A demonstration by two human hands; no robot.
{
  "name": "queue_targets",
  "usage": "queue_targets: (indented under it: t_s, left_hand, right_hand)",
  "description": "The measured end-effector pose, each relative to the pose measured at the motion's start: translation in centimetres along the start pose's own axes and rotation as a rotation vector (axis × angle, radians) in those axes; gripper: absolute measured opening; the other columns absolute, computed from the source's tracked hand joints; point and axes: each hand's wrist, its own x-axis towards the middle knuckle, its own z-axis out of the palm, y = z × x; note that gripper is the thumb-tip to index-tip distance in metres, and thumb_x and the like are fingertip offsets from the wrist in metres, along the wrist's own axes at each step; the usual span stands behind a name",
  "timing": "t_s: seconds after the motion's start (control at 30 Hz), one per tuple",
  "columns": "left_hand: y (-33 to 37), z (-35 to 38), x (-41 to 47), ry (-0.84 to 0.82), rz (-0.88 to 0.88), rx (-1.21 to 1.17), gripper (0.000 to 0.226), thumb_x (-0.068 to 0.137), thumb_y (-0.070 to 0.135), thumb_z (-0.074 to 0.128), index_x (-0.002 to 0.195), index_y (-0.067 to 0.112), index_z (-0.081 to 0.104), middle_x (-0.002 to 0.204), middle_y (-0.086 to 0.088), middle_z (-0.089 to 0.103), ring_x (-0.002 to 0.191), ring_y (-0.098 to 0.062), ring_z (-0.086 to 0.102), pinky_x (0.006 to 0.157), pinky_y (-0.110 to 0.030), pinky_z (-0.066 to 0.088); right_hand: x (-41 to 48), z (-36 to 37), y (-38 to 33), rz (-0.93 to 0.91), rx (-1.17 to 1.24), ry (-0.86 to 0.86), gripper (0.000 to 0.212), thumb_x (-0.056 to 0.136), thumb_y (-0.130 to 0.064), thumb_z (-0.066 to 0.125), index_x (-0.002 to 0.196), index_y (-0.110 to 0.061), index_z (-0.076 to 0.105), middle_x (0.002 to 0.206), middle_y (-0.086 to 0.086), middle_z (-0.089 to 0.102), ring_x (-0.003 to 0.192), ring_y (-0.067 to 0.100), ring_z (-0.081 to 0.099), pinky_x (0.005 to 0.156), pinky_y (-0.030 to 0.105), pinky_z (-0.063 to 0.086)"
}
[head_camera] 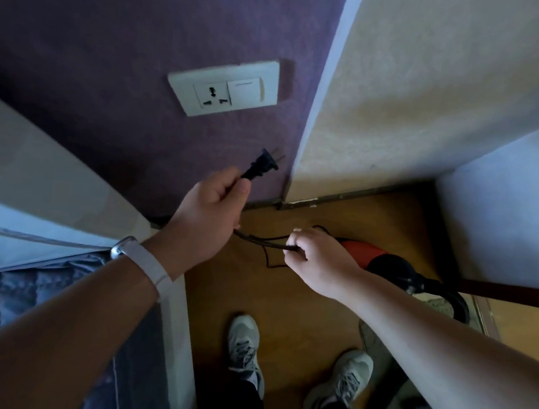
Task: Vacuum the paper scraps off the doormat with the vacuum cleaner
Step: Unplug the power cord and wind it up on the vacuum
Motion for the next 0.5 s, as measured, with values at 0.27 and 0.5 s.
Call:
queue_targets:
  t_s: [0.27,0.5]
  left_hand:
    - [-1.7,-2.3,0.0,0.15,-0.142,0.286,0.027,0.103,0.026,0.047,0.082,0.013,0.059,0.063,-0.004,0.048,0.047,-0.005,0.043,0.046,-0.021,0.035]
    - [-1.0,5.4,1.6,-0.002,-0.07,0.305,0.031,0.102,0.035,0.045,0.077,0.018,0.054,0.059,0.002,0.049,0.051,-0.009,0.045,0.054,-0.032,0.037]
  right_hand:
    - [-2.3,-5.7,7.0,0.364,0.114,0.072,0.02,0.095,-0.031,0.058,0.077,-0.021,0.06,0.048,-0.003,0.052,0.034,0.008,0.04,0.037,0.022,0.027]
    - [-4.3,-6.4,7.0,0.338,0.404,0.155,0.042,0.094,-0.017,0.052,0.057,-0.018,0.033,0.044,-0.008,0.027,0.039,0.011,0.025,0.042,0.024,0.021]
